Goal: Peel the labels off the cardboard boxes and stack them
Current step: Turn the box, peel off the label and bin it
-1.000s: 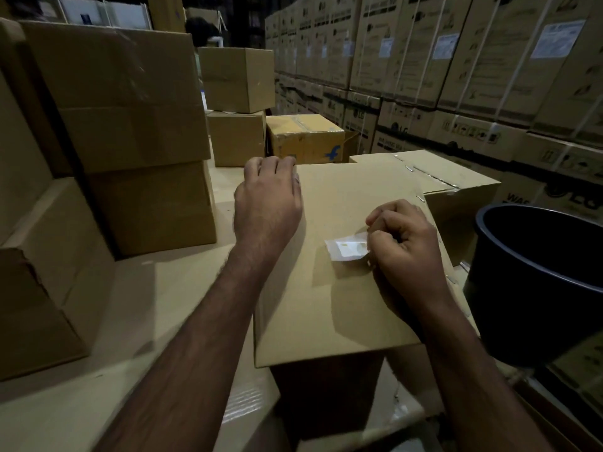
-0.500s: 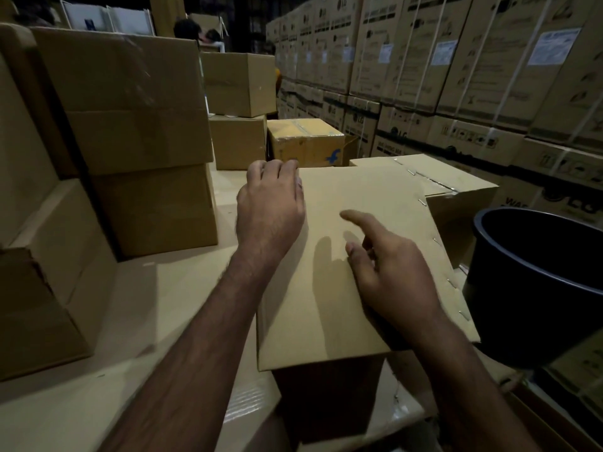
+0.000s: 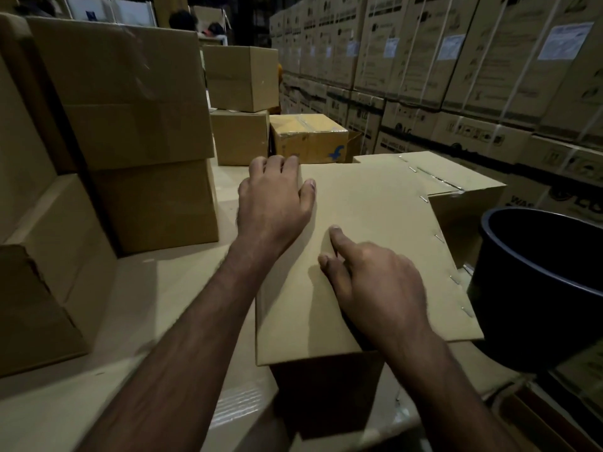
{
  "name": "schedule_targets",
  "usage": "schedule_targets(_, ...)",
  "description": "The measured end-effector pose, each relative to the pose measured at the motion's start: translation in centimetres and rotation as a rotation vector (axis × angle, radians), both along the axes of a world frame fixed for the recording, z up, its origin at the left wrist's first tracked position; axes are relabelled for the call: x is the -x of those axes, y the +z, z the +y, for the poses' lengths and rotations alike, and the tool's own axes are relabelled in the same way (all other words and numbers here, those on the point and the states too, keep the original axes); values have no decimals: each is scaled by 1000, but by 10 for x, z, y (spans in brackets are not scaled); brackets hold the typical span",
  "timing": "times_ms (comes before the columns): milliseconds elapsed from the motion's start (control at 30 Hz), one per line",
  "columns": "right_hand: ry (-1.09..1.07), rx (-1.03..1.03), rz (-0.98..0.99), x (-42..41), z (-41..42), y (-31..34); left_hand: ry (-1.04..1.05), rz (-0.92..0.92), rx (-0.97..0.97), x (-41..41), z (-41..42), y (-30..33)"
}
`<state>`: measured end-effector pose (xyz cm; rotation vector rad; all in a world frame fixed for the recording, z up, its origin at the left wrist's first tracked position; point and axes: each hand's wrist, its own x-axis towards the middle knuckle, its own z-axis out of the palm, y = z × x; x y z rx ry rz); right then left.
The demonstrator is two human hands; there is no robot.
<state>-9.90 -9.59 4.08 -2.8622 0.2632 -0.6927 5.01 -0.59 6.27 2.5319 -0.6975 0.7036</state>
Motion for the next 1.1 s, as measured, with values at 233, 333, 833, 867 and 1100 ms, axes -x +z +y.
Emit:
schedule_targets(233,-12,27,66,7,0,1,5,2,5,-1,0,2)
schedule_targets(333,-27,22,37,4,4,1,1,-14,0,3,0,-1)
schedule_targets(833,3,-18,45,-5,-7,10,9,-4,-7,-1,1,1)
schedule_targets(867,26,2,81,-1,0,10,9,-4,-13,-2,1,1)
schedule_targets(1100,-15,5,135,-4,-7,11,15,15,-8,-5,-1,1)
